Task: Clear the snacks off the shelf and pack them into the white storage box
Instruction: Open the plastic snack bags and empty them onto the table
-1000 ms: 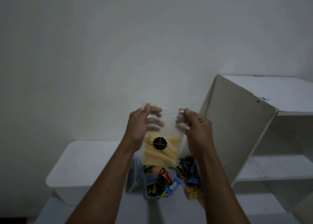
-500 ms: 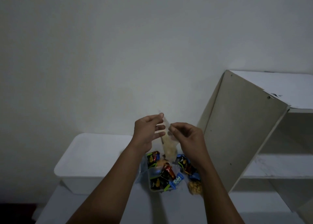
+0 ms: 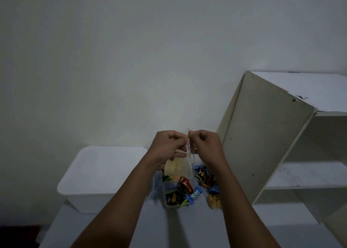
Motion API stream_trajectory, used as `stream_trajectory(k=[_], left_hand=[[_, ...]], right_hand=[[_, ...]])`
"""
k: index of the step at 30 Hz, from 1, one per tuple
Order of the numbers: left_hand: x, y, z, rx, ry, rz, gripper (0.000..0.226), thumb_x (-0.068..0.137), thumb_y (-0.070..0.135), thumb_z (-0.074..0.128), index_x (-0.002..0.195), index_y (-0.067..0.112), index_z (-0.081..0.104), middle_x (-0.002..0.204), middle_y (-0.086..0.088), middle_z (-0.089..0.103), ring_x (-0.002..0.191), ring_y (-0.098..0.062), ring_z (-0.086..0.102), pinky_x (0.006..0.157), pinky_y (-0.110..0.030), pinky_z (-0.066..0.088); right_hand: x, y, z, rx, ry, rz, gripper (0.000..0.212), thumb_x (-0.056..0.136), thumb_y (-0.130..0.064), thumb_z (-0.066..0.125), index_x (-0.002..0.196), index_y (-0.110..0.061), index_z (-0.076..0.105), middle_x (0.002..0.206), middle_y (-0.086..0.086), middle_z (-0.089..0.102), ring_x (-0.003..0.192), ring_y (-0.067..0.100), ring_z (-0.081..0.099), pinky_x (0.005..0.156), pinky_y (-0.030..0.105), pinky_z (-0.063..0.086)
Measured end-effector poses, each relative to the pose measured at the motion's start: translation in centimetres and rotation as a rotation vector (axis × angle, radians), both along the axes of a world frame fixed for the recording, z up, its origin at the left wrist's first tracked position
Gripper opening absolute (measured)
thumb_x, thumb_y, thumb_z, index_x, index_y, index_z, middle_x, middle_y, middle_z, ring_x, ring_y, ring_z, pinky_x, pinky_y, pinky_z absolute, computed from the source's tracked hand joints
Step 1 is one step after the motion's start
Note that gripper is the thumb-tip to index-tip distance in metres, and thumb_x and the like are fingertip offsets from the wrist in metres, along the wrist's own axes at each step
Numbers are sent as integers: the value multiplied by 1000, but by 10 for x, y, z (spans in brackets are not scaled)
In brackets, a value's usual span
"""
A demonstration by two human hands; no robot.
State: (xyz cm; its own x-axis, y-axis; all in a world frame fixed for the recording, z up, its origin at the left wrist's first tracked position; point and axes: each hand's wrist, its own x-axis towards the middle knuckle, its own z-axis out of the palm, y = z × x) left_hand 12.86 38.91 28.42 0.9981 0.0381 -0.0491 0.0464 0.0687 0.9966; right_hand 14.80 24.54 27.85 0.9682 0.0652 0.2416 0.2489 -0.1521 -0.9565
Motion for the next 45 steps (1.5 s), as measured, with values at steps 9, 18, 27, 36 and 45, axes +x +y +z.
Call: stream_trajectory(k=[9,18,27,36,45], left_hand=[[-4,2,-4,140,28,-46,15,80,7,78,92,2,72,81,-18,74,64,-24,70,59,-33,57],[-1,3,-7,39,-17,8,11,82,2,75,91,-1,71,77,-18,70,62,-22,67,55,-32,56],[0,8,-13,-111,-19,74,12,83,-1,72,95,2,71,90,-20,71,68,-22,69,62,-36,60],[0,11,-10,-104,-62,71,39,75,-13,73,108,5,69,105,-14,71,85,-27,71,75,-37,61],[4,12,-9,-56,-98,81,45,75,-16,70,113,8,69,108,-10,70,82,-19,69,73,-32,60]], right_hand=[[2,3,-4,-53,-2,-110,28,95,-22,64,75,-5,73,59,10,67,49,17,59,50,32,53],[1,1,-5,-23,12,-61,15,96,-13,62,90,-7,74,74,14,72,58,17,64,59,35,58],[-8,3,-9,-114,43,67,18,93,-1,60,105,-6,73,78,15,73,60,20,67,65,41,62],[-8,3,-9,-174,-6,71,33,88,7,59,116,-7,69,78,9,72,62,19,68,67,40,62],[-10,6,-11,-111,37,60,29,85,3,65,111,-10,69,76,11,68,62,17,65,67,38,61]])
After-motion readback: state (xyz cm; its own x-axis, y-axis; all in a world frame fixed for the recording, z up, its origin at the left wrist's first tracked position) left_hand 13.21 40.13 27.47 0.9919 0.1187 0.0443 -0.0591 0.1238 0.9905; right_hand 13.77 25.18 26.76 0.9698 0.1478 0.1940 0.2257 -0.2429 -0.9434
